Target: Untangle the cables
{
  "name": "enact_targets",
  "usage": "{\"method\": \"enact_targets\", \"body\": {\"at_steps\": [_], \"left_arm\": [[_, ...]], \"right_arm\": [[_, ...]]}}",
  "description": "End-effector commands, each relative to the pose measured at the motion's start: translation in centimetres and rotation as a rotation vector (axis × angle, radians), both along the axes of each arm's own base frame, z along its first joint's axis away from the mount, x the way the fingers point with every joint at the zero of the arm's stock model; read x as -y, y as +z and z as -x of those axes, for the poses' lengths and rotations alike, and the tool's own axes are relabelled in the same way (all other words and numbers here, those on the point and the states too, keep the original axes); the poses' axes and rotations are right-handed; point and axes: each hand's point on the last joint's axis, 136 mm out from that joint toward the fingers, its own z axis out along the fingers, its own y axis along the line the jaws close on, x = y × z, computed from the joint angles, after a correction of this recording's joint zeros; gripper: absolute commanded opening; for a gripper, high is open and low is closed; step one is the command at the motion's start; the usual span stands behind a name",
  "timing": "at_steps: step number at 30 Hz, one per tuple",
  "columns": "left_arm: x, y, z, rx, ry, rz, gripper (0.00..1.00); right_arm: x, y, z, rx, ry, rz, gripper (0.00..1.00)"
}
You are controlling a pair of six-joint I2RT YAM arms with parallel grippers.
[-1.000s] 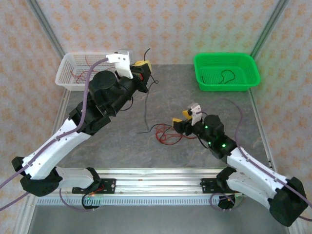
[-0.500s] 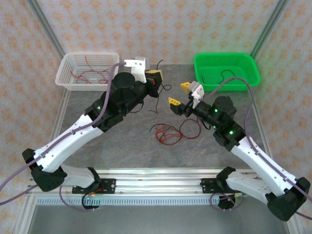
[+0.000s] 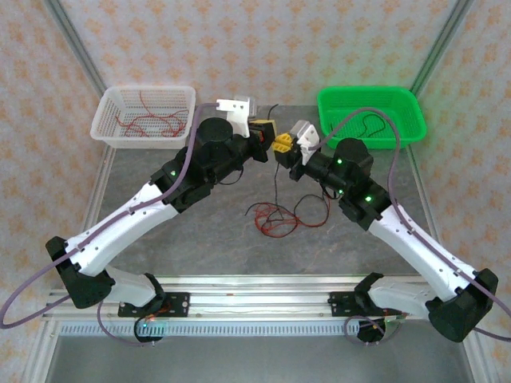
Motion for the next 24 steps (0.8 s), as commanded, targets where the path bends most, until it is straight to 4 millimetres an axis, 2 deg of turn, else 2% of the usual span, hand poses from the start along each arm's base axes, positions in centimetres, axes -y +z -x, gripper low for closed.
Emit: {"method": "enact_targets", "body": {"at_steps": [1,4,5,6,9,10,16,20,22,24], "left_arm": [[-0.2,2.7,0.8,0.042,-0.012,0.067,0.0],[-0.5,3.1,1.0,0.052,-0.009,0.072,0.01],[-0.6,3.1,1.0,0.055,-0.007,0.074,0.07],[-0.7,3.2,1.2,0.06,-0.009,0.076,0.15],[-1.3,3.4,1.6,0.078,-0.006,0.085,0.52],[-1.6,3.4,1.9,0.087,-0.006,0.087,0.61],[-4.0,3.3,3.6,0.138,0.018,0.117,0.99],[-5.3,2.6,4.6,0.16,0.026,0.136,0.99],[-5.8,2.0,5.0,0.166,0.025,0.15,0.99],[-6.1,1.3,5.3,0.165,0.024,0.157,0.99]], "right_arm": [[0.3,1.4,0.1,0.003,-0.021,-0.03,0.0],[0.7,1.5,0.1,0.002,-0.035,-0.042,0.0],[0.9,1.6,0.1,0.003,-0.045,-0.046,0.0],[1.1,1.6,-0.1,-0.001,-0.063,-0.049,0.0],[1.9,1.7,-1.3,-0.022,-0.144,-0.051,0.0],[2.4,1.8,-1.9,-0.029,-0.186,-0.051,0.0],[4.8,2.5,-4.9,-0.04,-0.397,-0.06,0.0],[7.2,5.4,-6.6,-0.018,-0.496,-0.119,0.0],[9.1,7.8,-7.3,0.001,-0.543,-0.173,0.0],[10.4,9.0,-8.7,0.011,-0.588,-0.194,0.0]]}}
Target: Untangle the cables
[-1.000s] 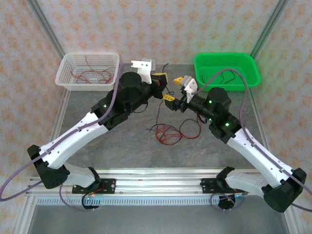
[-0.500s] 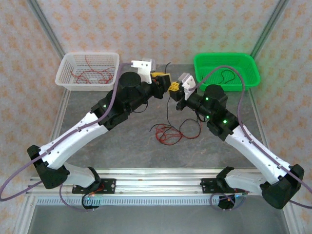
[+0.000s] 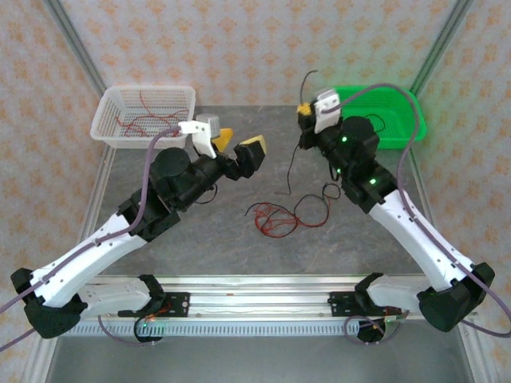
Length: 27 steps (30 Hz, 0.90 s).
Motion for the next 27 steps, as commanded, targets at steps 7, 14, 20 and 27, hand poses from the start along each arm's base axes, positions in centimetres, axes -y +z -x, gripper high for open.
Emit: {"method": "enact_targets", "body": {"at_steps": [7,14,20,27], "left_arm": [[-0.7,-2.2,0.2,-0.003,0.019,0.006,0.98],[-0.4,-4.8,-0.4,-0.049,0.03,-0.026,0.99],[-0.7,-5.5,-0.5,-0.058,0.049,-0.026,0.99],[-1.2,-6.0,-0.6,-0.068,0.067,-0.013,0.99]], "right_arm": [[8.5,7.4,-6.1,0.108,-0.268,-0.107,0.0],[14.1,7.4,-14.4,0.094,-0.408,-0.111,0.0],[17.0,5.0,-21.1,0.041,-0.476,-0.082,0.0],[20.4,-2.4,-26.0,-0.091,-0.548,-0.061,0.0]]}}
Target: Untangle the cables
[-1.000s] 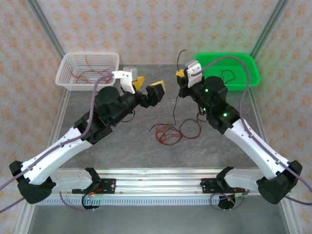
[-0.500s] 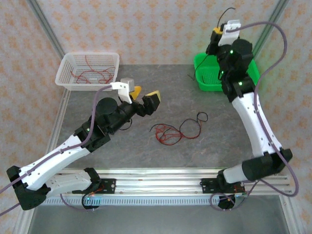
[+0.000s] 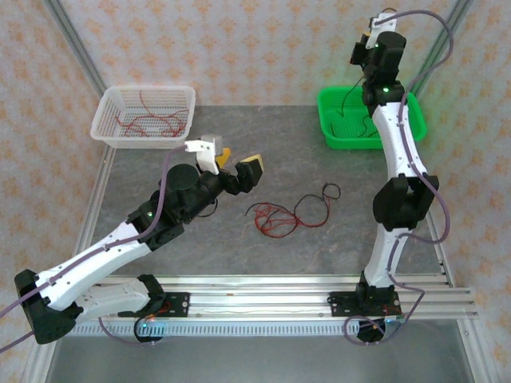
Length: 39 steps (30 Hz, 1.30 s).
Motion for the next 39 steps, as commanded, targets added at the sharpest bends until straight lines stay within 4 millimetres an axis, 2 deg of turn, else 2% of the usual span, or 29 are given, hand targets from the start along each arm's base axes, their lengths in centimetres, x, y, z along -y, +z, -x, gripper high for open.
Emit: {"method": "enact_targets", "body": {"at_steps": [1,5,10,14,20,23,26,31,34,39], "left_arm": [[-0.8,0.8,0.0,0.014,0.033,0.054,0.99],[-2.4,0.2,-0.4,-0.003,0.091,0.108,0.99],[-4.2,0.0,-1.2,-0.015,0.125,0.124,0.99],[-4.6,-0.5,-1.7,-0.04,0.152,0.067,0.99],[-4.0,-1.0,-2.0,-0.063,0.14,0.041,0.99],[-3.7,-1.2,-2.2,-0.077,0.133,0.03,0.99],[-3.4,-1.5,-2.5,-0.094,0.132,0.015,0.99],[-2.9,-2.3,-2.9,-0.136,0.126,-0.016,0.98],[-2.8,-3.1,-3.0,-0.169,0.129,-0.03,0.97],[-2.7,-5.0,-3.2,-0.234,0.144,-0.061,0.94]], "right_arm": [[2.0,-2.7,-1.1,-0.054,-0.047,-0.026,0.0],[3.7,-9.9,-2.2,-0.207,-0.093,-0.085,0.0],[6.8,-17.1,-2.0,-0.366,-0.199,-0.228,0.0],[8.5,-22.3,-1.9,-0.481,-0.252,-0.312,0.0],[9.6,-27.8,-2.8,-0.61,-0.251,-0.361,0.0],[9.8,-29.8,-3.1,-0.662,-0.255,-0.358,0.0],[9.5,-31.1,-3.2,-0.694,-0.245,-0.374,0.02],[9.1,-31.3,-3.3,-0.696,-0.224,-0.397,0.31],[9.0,-30.0,-3.4,-0.674,-0.215,-0.393,0.43],[9.0,-27.1,-3.1,-0.631,-0.206,-0.385,0.53]]}}
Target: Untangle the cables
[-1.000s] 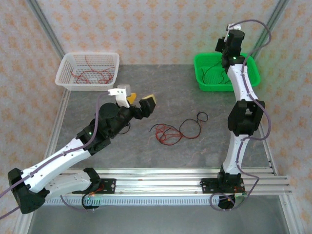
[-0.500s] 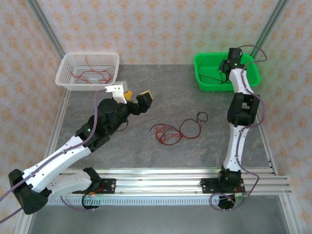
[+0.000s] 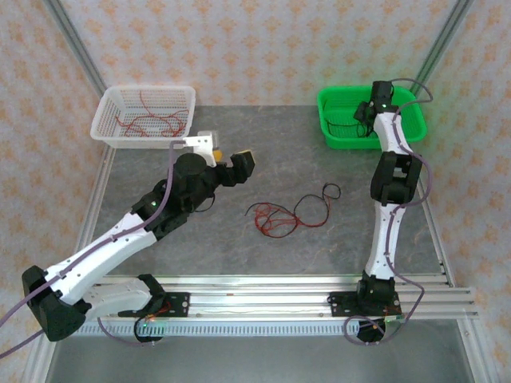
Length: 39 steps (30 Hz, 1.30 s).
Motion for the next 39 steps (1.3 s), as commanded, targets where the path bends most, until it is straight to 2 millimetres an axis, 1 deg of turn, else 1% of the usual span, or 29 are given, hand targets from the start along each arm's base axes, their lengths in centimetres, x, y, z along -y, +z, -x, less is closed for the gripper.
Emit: {"method": "enact_targets", "body": {"at_steps": [1,6,9,12,16,19,23,25,28,32,34,37,39], "left_arm": [[-0.1,-1.0,-0.1,-0.065,0.009,-0.017,0.94],[0.6,-4.2,-0.3,-0.172,0.0,-0.067,0.86],[1.0,-6.7,-0.2,-0.241,-0.011,-0.099,0.82],[1.4,-9.5,0.0,-0.322,-0.003,-0.12,0.78],[1.9,-13.9,0.4,-0.436,-0.004,-0.197,0.72],[2.7,-17.3,0.9,-0.521,-0.017,-0.261,0.64],[4.1,-21.2,2.0,-0.606,-0.06,-0.317,0.59],[4.8,-22.9,2.6,-0.641,-0.079,-0.33,0.57],[5.3,-25.1,3.2,-0.685,-0.091,-0.347,0.53],[5.4,-27.1,3.6,-0.725,-0.081,-0.368,0.48],[5.7,-27.8,3.6,-0.737,-0.085,-0.371,0.45],[6.2,-28.5,3.4,-0.746,-0.089,-0.378,0.36],[6.4,-28.9,3.2,-0.749,-0.086,-0.385,0.34]], "right_arm": [[-0.1,5.9,0.1,0.089,0.005,0.014,0.53],[-0.4,8.9,1.4,0.118,0.012,0.011,0.54],[-0.8,11.3,2.8,0.152,0.013,0.006,0.54],[-1.4,12.9,5.0,0.185,0.015,-0.003,0.54],[-3.0,13.9,9.0,0.218,0.035,-0.034,0.54],[-4.8,13.8,12.4,0.235,0.064,-0.061,0.54],[-7.9,12.9,16.5,0.244,0.123,-0.082,0.53],[-9.4,12.1,18.1,0.236,0.158,-0.085,0.53],[-11.0,11.0,20.3,0.219,0.193,-0.102,0.52],[-12.1,10.0,22.5,0.215,0.219,-0.126,0.51],[-12.3,9.7,23.4,0.214,0.224,-0.131,0.51],[-12.2,9.2,24.5,0.212,0.221,-0.129,0.5],[-12.2,8.9,24.9,0.211,0.221,-0.131,0.5]]}}
